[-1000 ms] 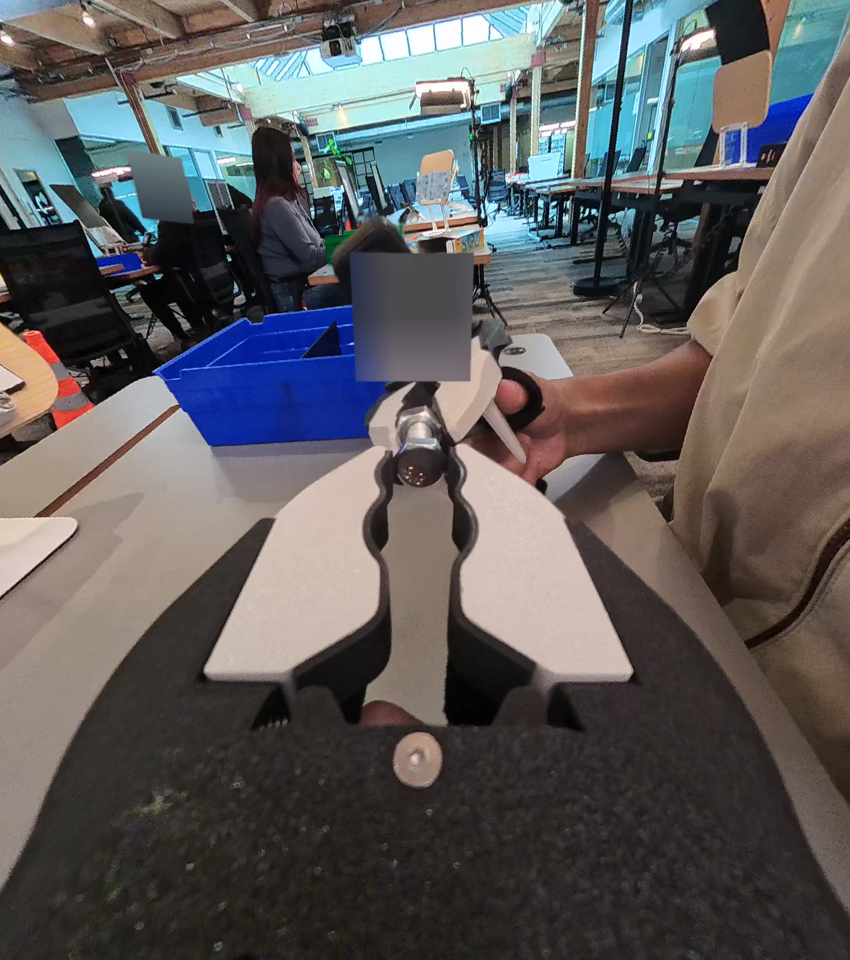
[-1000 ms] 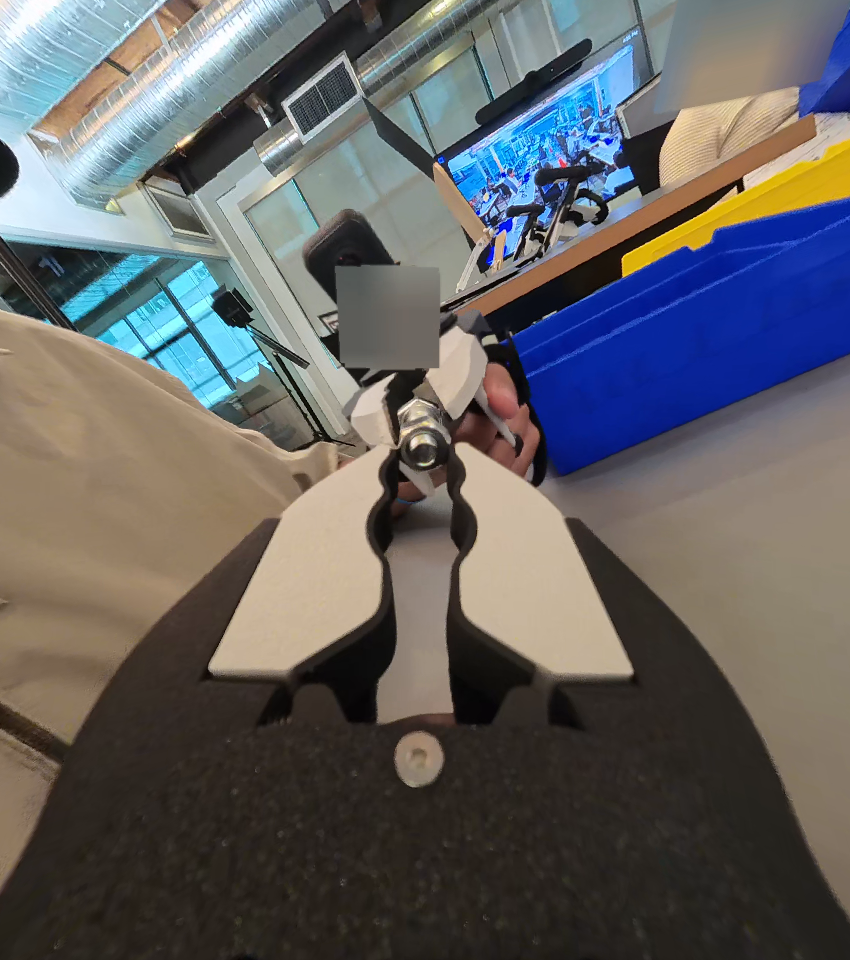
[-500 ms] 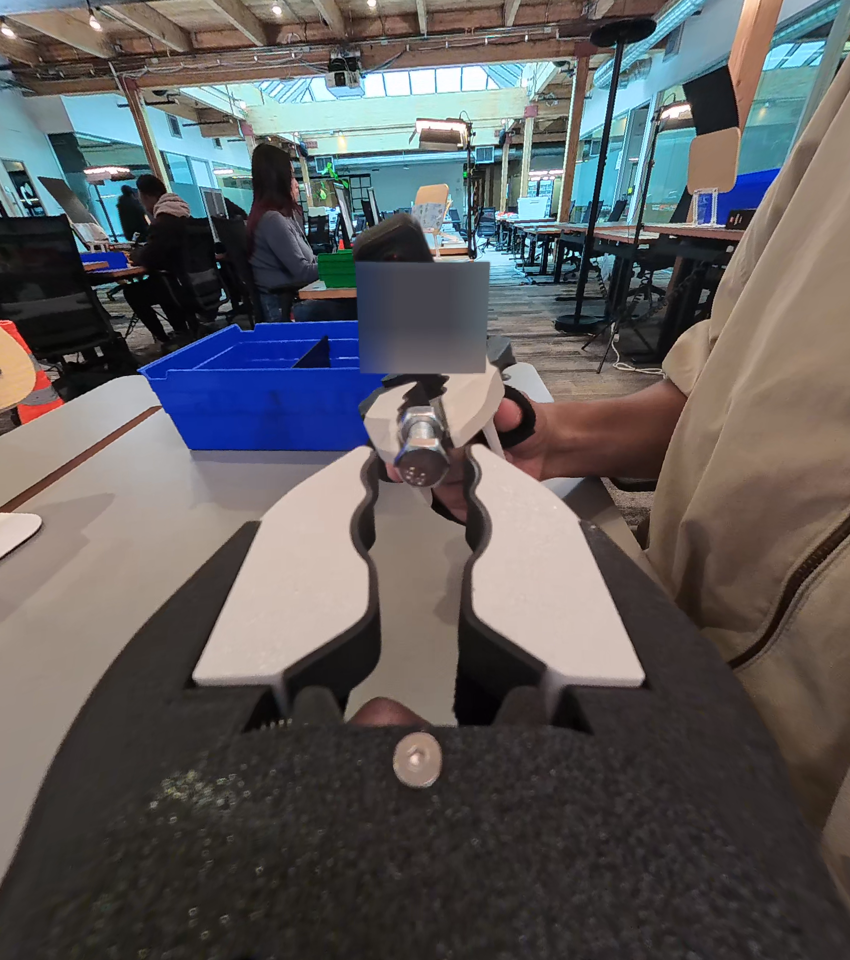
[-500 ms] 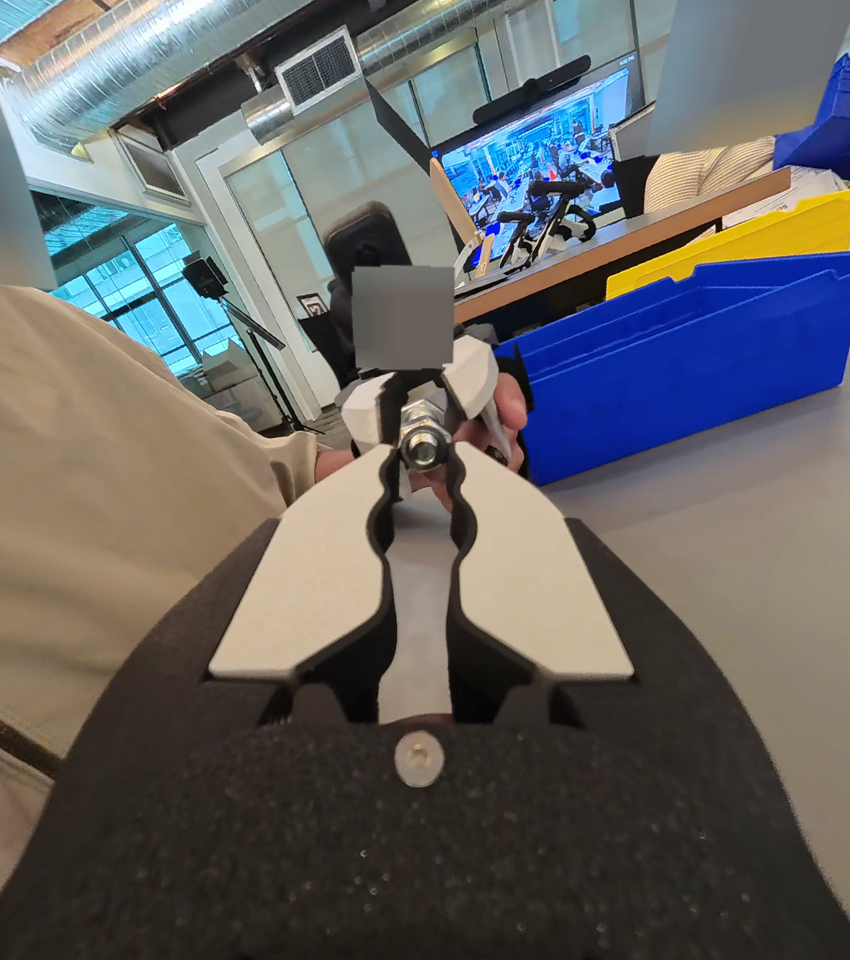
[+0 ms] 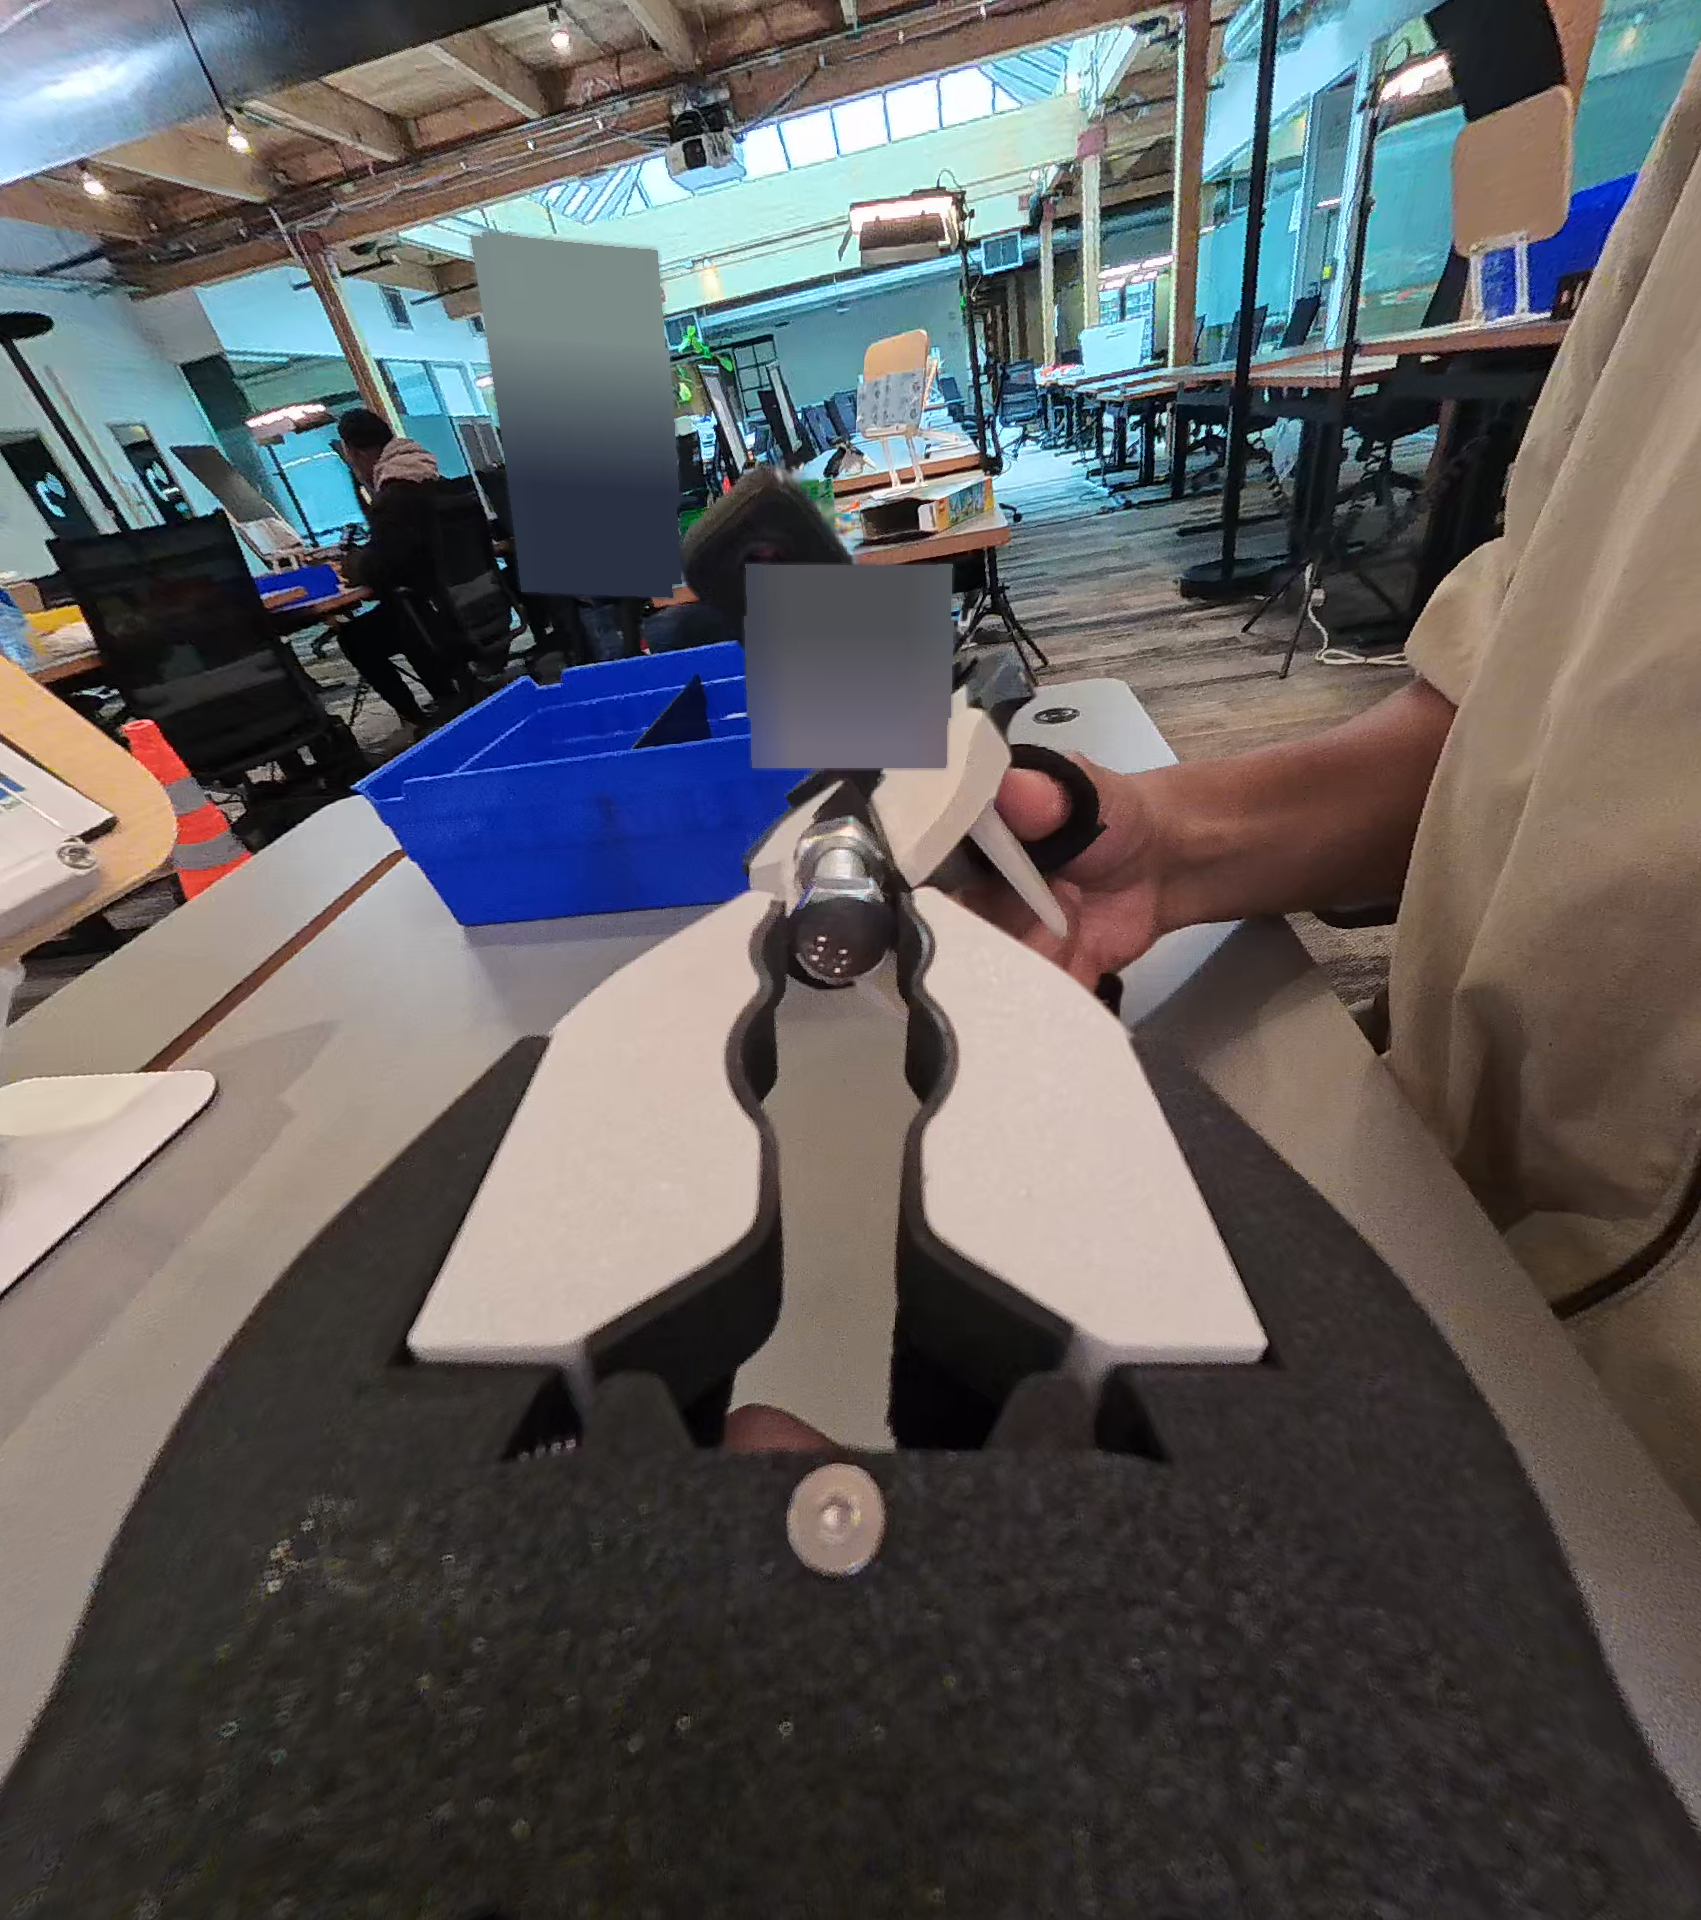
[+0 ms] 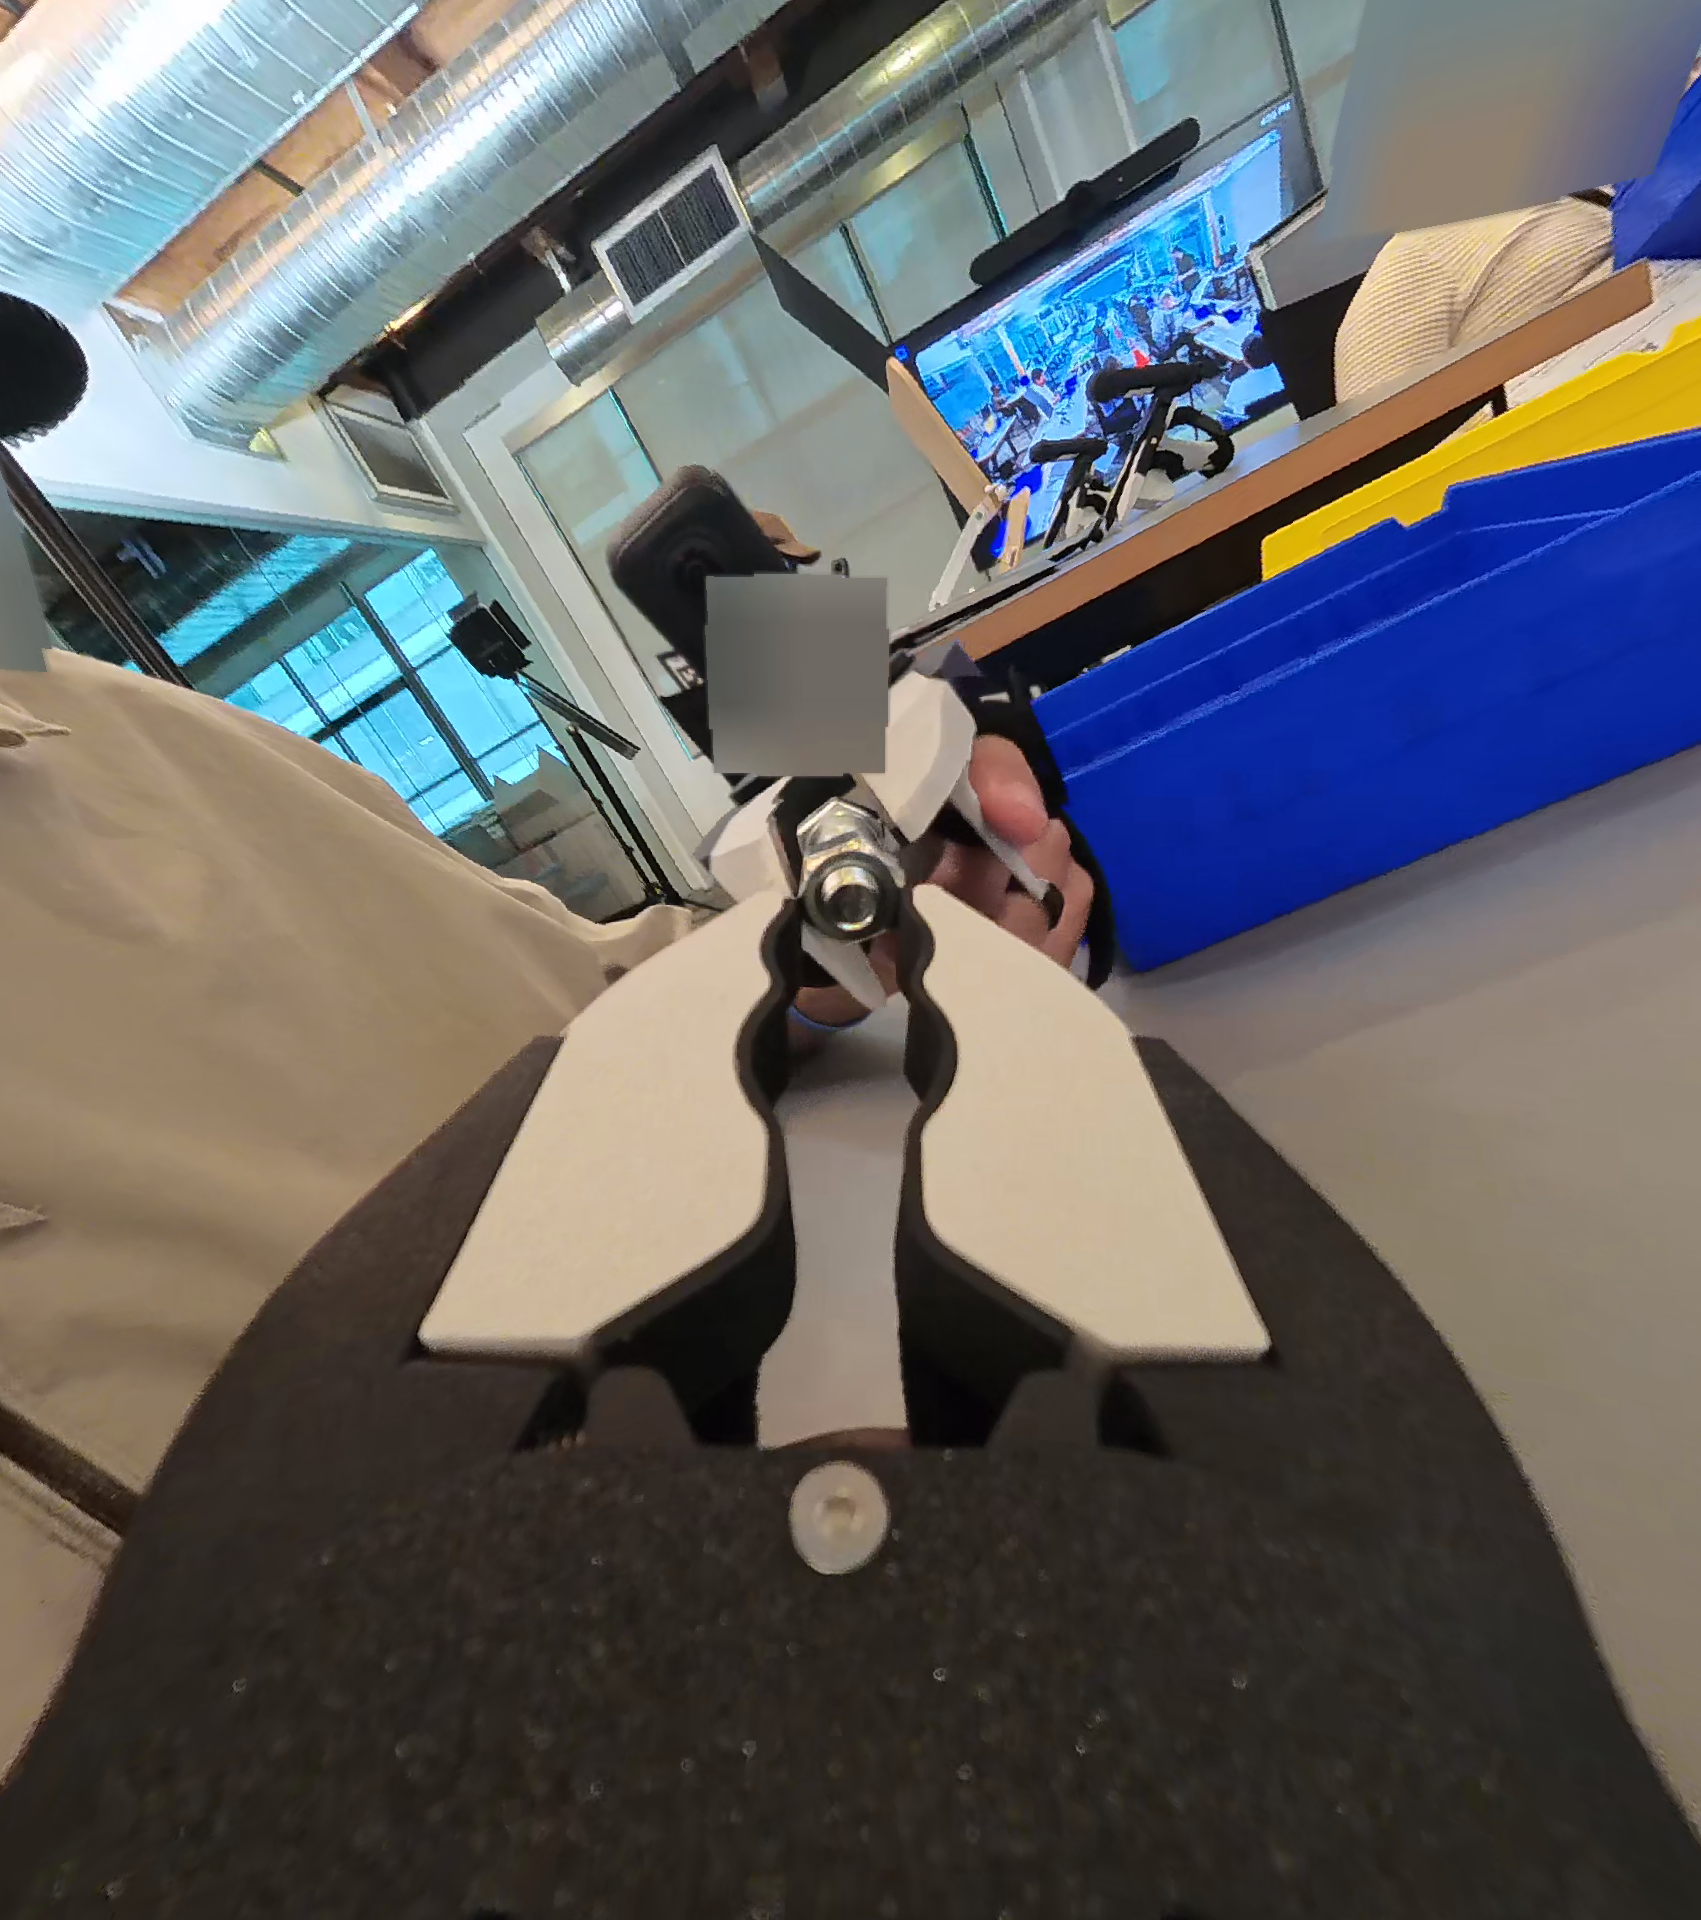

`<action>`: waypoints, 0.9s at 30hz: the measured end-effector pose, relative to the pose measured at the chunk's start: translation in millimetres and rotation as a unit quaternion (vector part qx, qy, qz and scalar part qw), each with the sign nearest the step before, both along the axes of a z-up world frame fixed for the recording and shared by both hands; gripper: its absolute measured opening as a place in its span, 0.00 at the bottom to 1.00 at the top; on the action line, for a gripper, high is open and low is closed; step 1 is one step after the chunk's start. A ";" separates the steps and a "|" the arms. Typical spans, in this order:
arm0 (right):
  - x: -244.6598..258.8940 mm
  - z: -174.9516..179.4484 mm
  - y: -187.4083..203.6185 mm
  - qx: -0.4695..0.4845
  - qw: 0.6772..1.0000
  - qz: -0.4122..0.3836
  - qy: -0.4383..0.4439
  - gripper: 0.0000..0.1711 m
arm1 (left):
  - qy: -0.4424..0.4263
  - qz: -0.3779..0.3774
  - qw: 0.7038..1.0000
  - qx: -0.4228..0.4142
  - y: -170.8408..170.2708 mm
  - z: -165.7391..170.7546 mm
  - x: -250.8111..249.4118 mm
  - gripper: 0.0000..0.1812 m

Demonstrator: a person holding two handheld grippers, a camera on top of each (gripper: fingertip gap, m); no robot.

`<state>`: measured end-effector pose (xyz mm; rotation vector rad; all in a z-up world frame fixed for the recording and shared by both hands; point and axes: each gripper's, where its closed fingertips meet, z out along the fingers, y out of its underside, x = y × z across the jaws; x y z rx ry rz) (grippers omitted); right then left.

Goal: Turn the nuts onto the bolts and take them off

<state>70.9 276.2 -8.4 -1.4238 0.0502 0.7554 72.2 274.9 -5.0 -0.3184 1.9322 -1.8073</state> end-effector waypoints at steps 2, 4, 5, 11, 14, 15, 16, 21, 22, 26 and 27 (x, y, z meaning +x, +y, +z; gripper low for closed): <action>-0.2 -0.5 -0.2 -0.001 1.000 0.006 0.016 0.10 | 0.001 0.000 1.000 0.001 -0.3 0.1 -0.1 0.11; -0.2 -1.1 -0.1 -0.004 1.000 0.010 0.025 0.10 | 0.005 -0.003 1.000 -0.002 -0.4 0.1 -0.2 0.11; 0.0 -1.2 -0.2 -0.004 1.000 0.009 0.024 0.10 | 0.006 -0.003 1.000 -0.001 -0.4 -0.5 -0.1 0.11; 2.5 0.1 -2.8 -0.017 1.000 0.010 0.011 0.17 | 0.018 0.004 1.000 0.002 0.7 -4.1 2.8 0.11; 4.3 1.0 -3.6 -0.018 1.000 0.006 -0.003 0.18 | 0.025 0.001 1.000 -0.001 -0.4 -5.9 3.6 0.11; 5.3 2.8 -4.1 -0.014 1.000 0.004 -0.004 0.19 | 0.029 -0.001 1.000 -0.002 -0.8 -6.6 3.8 0.11; 5.6 6.2 -5.4 -0.006 1.000 0.005 -0.003 0.19 | 0.031 -0.003 0.999 -0.002 -1.3 -7.2 3.7 0.11; 16.5 4.7 -6.2 -0.007 1.000 -0.027 -0.014 0.18 | 0.028 0.005 1.000 -0.001 0.3 -7.2 5.1 0.11; 17.3 -1.9 -4.6 -0.023 0.999 -0.026 -0.009 0.20 | 0.028 0.003 1.000 -0.004 0.6 -5.7 4.7 0.11; 1.5 -14.3 -0.6 -0.051 0.998 0.019 0.012 0.23 | 0.029 0.002 1.000 -0.001 0.1 -6.1 4.1 0.11; -0.7 -11.2 -0.3 -0.043 0.999 0.017 0.006 0.22 | 0.029 0.003 1.000 0.002 -0.3 -7.4 4.5 0.11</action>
